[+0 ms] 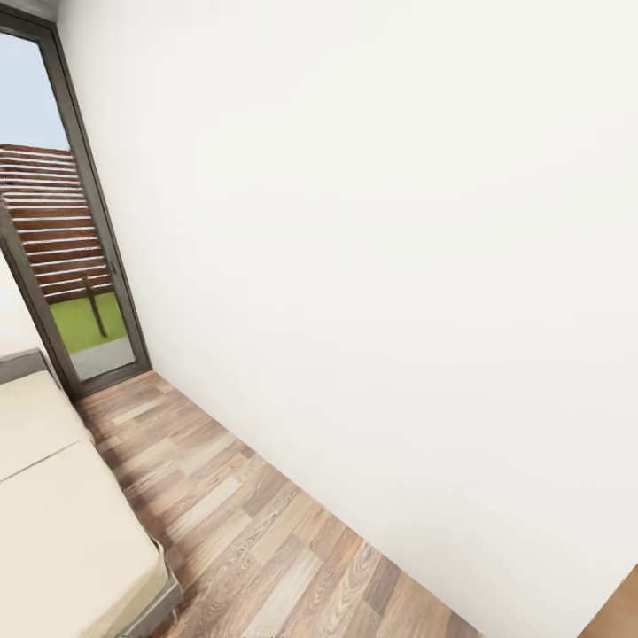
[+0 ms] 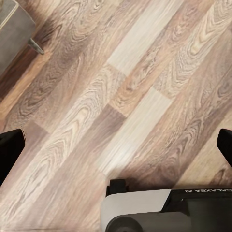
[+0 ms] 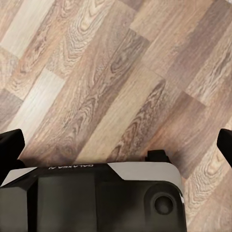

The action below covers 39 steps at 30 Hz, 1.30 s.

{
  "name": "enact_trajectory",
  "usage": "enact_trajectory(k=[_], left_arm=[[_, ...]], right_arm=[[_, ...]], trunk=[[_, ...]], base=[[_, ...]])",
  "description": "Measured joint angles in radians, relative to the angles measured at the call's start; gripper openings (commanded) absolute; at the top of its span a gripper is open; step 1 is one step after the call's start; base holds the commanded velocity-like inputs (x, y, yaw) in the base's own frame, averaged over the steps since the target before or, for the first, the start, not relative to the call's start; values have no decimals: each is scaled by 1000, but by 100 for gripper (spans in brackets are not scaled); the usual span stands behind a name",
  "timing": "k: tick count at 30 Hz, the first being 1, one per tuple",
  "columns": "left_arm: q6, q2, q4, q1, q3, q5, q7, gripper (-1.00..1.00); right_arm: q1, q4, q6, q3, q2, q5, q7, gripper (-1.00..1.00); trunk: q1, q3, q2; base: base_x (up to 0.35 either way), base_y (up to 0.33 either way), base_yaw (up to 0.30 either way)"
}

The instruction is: Put all the toys in the child's room - the three board games (two on the bed and one on the table), the two jigsaw puzzles on the table, and the tennis ball on the table - inside the toy box on the table in the child's room.

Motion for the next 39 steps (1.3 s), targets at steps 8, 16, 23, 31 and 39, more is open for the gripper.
enact_trajectory(k=[8,16,23,31,39], left_arm=[[0,-1,0,0,-1,0,0,100],[0,-1,0,0,-1,0,0,100],[0,-1,0,0,-1,0,0,100],[0,-1,0,0,-1,0,0,100],[0,-1,0,0,0,0,0,100]], right_arm=[[0,0,0,0,1,0,-3,100],[0,1,0,0,2,0,-5,100],[0,1,0,0,8,0,-6,100],[0,2,0,0,9,0,-6,100],[0,1,0,0,11,-2,-6,100]], trunk=[[0,0,0],[0,0,0],[0,0,0],[0,0,0],[0,-1,0]], base=[[0,0,287],[0,0,287],[-3,0,287],[-86,0,287],[-59,0,282]])
